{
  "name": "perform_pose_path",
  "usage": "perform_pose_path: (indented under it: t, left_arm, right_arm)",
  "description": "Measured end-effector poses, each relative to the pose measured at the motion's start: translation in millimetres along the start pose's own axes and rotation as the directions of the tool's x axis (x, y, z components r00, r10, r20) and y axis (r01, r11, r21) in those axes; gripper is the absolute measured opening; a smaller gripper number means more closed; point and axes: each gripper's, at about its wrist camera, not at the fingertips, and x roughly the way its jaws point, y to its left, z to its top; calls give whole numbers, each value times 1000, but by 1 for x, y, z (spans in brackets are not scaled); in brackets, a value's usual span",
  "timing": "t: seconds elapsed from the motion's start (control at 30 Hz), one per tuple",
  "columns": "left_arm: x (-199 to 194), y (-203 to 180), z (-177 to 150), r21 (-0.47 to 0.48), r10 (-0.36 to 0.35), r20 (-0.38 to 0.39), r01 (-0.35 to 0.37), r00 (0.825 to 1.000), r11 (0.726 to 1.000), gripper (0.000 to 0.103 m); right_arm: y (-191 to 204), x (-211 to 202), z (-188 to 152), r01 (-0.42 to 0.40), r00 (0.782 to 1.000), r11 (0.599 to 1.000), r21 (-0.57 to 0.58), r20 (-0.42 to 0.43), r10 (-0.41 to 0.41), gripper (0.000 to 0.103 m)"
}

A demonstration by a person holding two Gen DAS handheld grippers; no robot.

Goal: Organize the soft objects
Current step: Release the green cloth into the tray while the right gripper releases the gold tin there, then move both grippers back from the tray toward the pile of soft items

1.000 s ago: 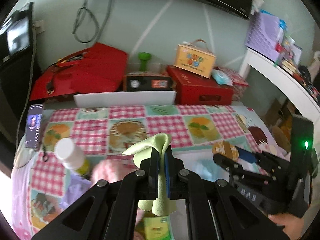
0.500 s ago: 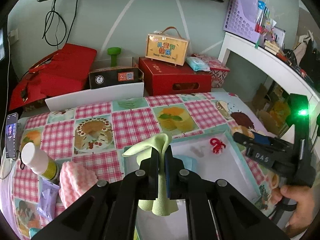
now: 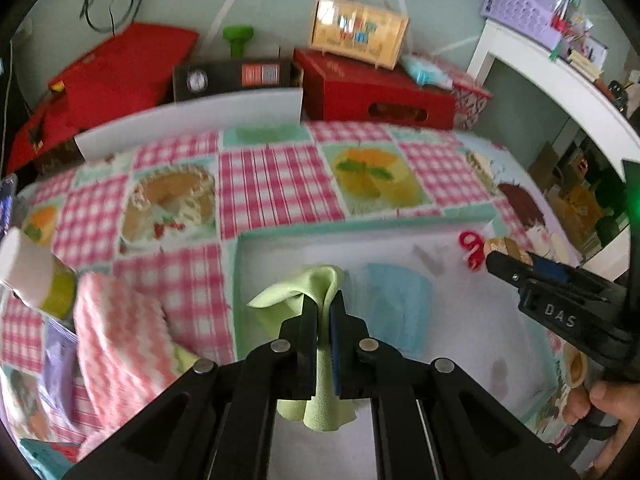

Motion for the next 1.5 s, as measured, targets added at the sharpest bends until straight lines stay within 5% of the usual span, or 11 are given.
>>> perform_pose_path:
  t: [0.37, 0.6, 0.8, 1.27, 1.37, 1.5]
  left_arm:
    - [32, -1, -11, -26, 5, -133, -9, 991, 1000, 7]
    - [47, 3, -14, -46, 19, -197, -29, 980, 999, 26]
    - [44, 4, -13, -53, 22, -210, -34, 977, 998, 41]
    - [5, 11, -2, -73, 13, -134, -23, 991, 997, 44]
    - [7, 13, -2, -83, 14, -135, -25, 991, 996, 77]
    - [5, 15, 0, -87, 26, -113, -36, 993, 996, 81]
  right_arm:
    - [8, 25, -8, 21, 994, 1000, -21, -104, -23, 52]
    - [14, 37, -11, 30, 987, 999, -46, -157, -37, 56]
    - [16, 36, -10, 41, 985, 997, -58, -164, -50, 60]
    - [24, 13, -2, 38, 994, 997, -69, -97, -45, 62]
    - [25, 17, -4, 36, 992, 996, -77, -114, -45, 62]
    - [30, 16, -5, 42, 993, 993, -106, -107, -54, 77]
